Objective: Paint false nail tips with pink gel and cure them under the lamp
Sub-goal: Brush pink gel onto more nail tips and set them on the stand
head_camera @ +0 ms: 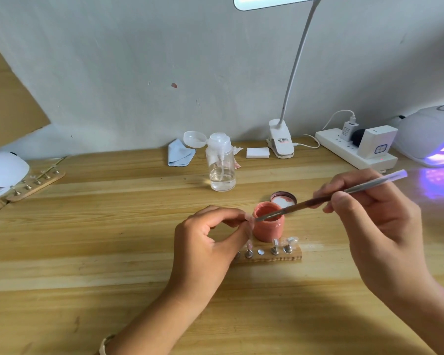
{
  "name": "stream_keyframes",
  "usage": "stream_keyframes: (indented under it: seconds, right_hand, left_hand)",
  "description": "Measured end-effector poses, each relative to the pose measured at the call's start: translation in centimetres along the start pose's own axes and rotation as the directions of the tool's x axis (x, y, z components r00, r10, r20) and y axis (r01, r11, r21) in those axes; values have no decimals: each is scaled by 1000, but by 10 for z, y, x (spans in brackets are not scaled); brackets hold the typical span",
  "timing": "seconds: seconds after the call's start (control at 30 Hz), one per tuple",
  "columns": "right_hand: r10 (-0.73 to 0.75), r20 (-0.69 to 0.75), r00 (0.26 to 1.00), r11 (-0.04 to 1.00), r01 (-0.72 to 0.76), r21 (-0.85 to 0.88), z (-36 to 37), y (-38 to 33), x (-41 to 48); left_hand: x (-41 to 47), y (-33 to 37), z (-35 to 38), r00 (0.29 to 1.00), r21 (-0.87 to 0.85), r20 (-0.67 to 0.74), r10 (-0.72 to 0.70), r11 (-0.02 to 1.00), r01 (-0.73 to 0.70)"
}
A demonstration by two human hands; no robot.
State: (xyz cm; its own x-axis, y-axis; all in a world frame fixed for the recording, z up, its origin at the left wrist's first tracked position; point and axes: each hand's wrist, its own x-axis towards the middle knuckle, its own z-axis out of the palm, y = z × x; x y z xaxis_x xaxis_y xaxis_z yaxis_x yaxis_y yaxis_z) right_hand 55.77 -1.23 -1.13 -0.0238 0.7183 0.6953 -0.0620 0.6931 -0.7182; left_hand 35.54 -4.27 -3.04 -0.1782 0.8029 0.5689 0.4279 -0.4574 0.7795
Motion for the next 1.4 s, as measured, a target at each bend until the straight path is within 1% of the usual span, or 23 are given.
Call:
stream_keyframes:
  seconds: [0.13, 0.23, 0.33, 0.47, 0.53, 0.67, 0.73, 0.87, 0.93, 1.03, 1.13, 1.17, 1.3, 1.4]
  right_hand:
    - [-21, -59, 998, 1000, 20, -19, -3, 0, 2]
    - [-37, -10, 999, 999, 37, -21, 0, -1, -1]
    - [-52, 35, 998, 997, 54, -63, 1, 0, -3]
    - [-58, -45, 997, 993, 53, -108, -4, 1, -1]
    - [-67, -53, 996, 994, 62, -88, -4, 1, 0]
    - [-94, 48, 994, 993, 97, -72, 1, -1, -3]
    - [-102, 66, 993, 990, 108, -91, 1, -2, -4]
    - [-77, -28, 997, 991, 74, -109, -5, 0, -2]
    - [-81, -49, 995, 991, 76, -110, -5, 0, -1]
    - [-103, 10, 995, 992, 104, -78, 0, -1, -3]
    - [-138, 82, 987, 985, 146, -96, 3, -2, -5]
    - [-135, 77, 988, 985, 142, -102, 2, -2, -5]
    - [-91, -25, 995, 990, 88, -113, -4, 0, -3]
    - [-87, -34, 996, 993, 83, -88, -2, 0, -3]
  left_hand:
    - [0, 2, 0, 1000, 7, 9, 0, 1000, 0]
    - [0, 2, 0, 1000, 8, 13, -10, 1000, 10]
    - [0, 3, 0, 1000, 15, 5, -20, 1000, 20]
    - [0, 4, -1, 1000, 29, 15, -19, 999, 18]
    - [0, 4, -1, 1000, 28, 11, -22, 999, 22]
    - [0, 4, 0, 1000, 32, 10, -23, 999, 23]
    - [0, 4, -1, 1000, 29, -1, -25, 999, 25]
    - [0, 6, 0, 1000, 9, 7, -22, 1000, 22]
    - [0, 5, 0, 1000, 18, 9, -21, 1000, 21]
    - [0, 4, 0, 999, 20, 8, -32, 999, 32]
    - [0, 3, 0, 999, 39, 1, -38, 999, 38]
    - [0, 3, 0, 999, 37, -2, -39, 999, 39]
    - [0, 4, 1, 999, 3, -2, -34, 999, 34]
    - [-1, 4, 1, 999, -10, 5, -38, 999, 38]
